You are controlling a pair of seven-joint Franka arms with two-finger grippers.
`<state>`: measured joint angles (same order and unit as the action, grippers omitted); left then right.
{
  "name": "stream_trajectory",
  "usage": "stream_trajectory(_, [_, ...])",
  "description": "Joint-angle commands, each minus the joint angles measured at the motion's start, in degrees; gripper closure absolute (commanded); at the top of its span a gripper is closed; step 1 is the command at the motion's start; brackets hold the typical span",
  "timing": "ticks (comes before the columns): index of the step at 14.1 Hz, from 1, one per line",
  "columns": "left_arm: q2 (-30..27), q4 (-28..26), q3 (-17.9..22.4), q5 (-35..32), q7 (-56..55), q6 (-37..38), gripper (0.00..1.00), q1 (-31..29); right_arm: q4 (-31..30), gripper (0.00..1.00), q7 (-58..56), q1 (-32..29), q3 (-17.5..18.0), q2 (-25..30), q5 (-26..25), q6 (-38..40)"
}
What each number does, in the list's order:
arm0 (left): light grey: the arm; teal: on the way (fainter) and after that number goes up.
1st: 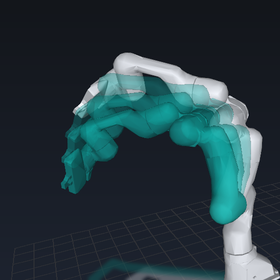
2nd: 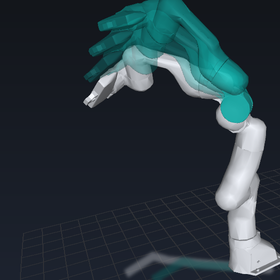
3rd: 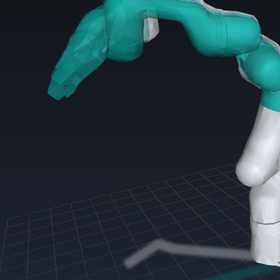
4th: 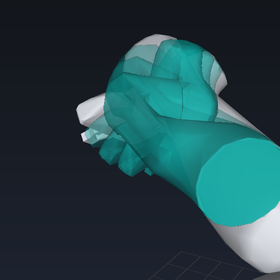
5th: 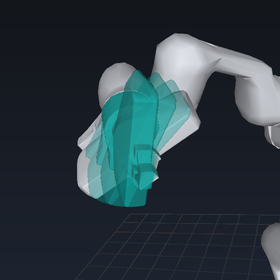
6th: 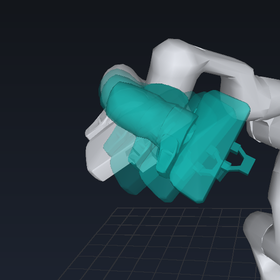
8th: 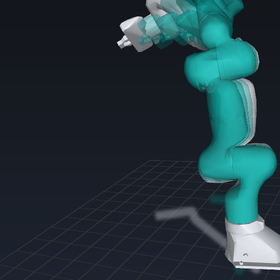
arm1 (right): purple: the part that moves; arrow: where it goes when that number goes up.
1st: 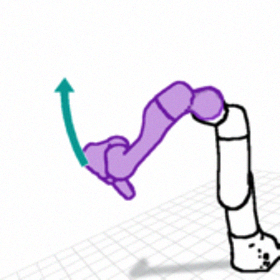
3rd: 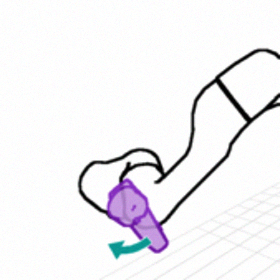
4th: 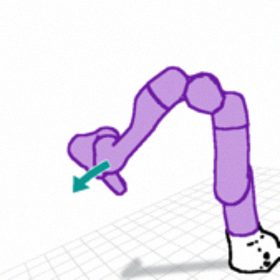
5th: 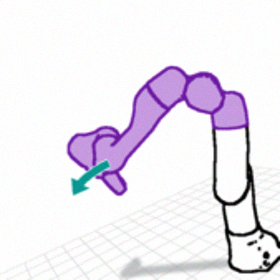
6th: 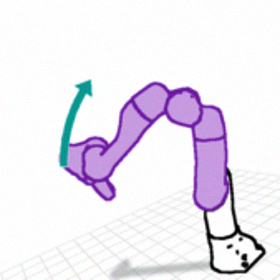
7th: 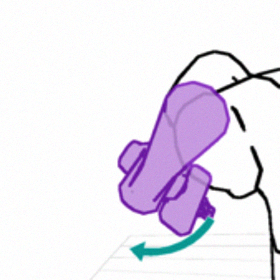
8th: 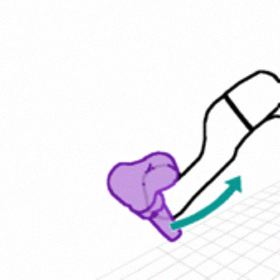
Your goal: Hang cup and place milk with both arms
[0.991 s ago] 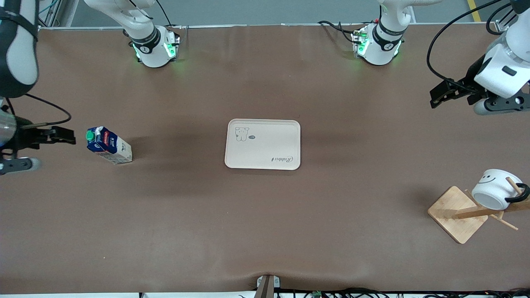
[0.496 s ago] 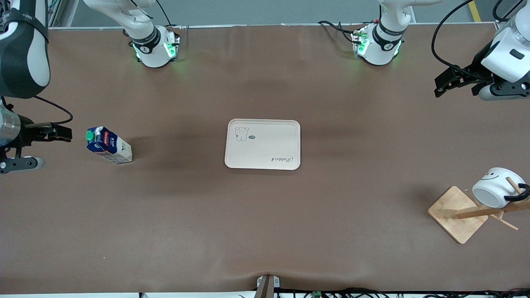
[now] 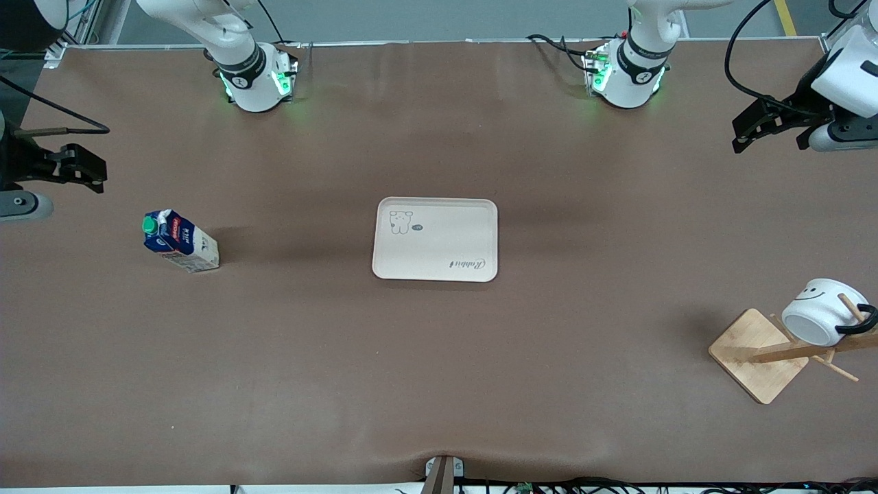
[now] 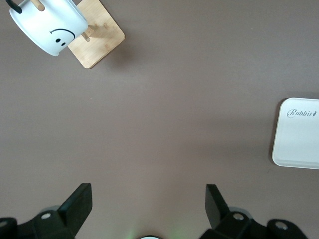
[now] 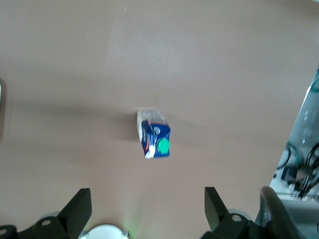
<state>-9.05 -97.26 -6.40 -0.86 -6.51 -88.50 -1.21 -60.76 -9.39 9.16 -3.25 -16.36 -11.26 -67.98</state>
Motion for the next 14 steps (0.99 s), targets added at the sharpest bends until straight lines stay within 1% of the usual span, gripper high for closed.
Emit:
stream_trajectory(1, [-0.8,0.1,0.2,-1.0,1.6,0.3,0.0,-1.2,-3.1,0.0,-1.8,-2.6,-0.3,2.5,3.6,-2.7])
stream_trajectory(3, [-0.9,0.1,0.1,-1.0,1.7,0.4,0.0,-1.4,-10.2,0.0,-4.3,-5.1,-0.2,6.4,4.4,-7.0])
stream_trajectory(4, [-1.0,0.1,0.1,-1.0,1.7,0.4,0.0,-1.4,-15.3,0.0,-4.7,-6.3,-0.2,9.6,6.1,-9.7])
stream_trajectory(5, [-1.1,0.2,0.1,-1.0,1.7,0.4,0.0,-1.5,-21.4,0.0,-4.7,-7.4,-0.3,13.5,7.9,-14.2])
stream_trajectory(7, [-1.1,0.2,0.1,-1.0,1.7,0.4,0.0,-1.5,-32.7,0.0,-4.7,-8.0,-0.2,21.1,8.2,-22.3])
stream_trajectory(8, [-1.1,0.2,0.1,-1.0,1.7,0.4,0.0,-1.5,-35.9,0.0,-4.7,-8.1,0.1,22.9,8.2,-23.8])
stream_trajectory(10, [-1.0,0.4,0.1,-1.0,1.6,0.4,0.0,-1.4,-35.1,0.0,-4.8,-8.4,0.3,22.6,7.7,-23.2])
stream_trajectory(11, [-1.0,0.5,0.1,-1.0,1.6,0.4,0.0,-1.4,-34.3,0.0,-4.8,-9.9,0.4,22.3,7.7,-23.2])
stream_trajectory(13, [-0.7,1.1,0.1,-1.0,1.8,0.5,0.0,-1.5,-32.9,0.0,-4.8,-14.3,3.0,21.0,8.2,-23.2])
stream_trajectory(14, [-0.4,1.2,0.1,-1.0,1.7,0.5,0.0,-1.4,-32.2,0.0,-5.2,-14.3,3.3,20.6,8.1,-23.2])
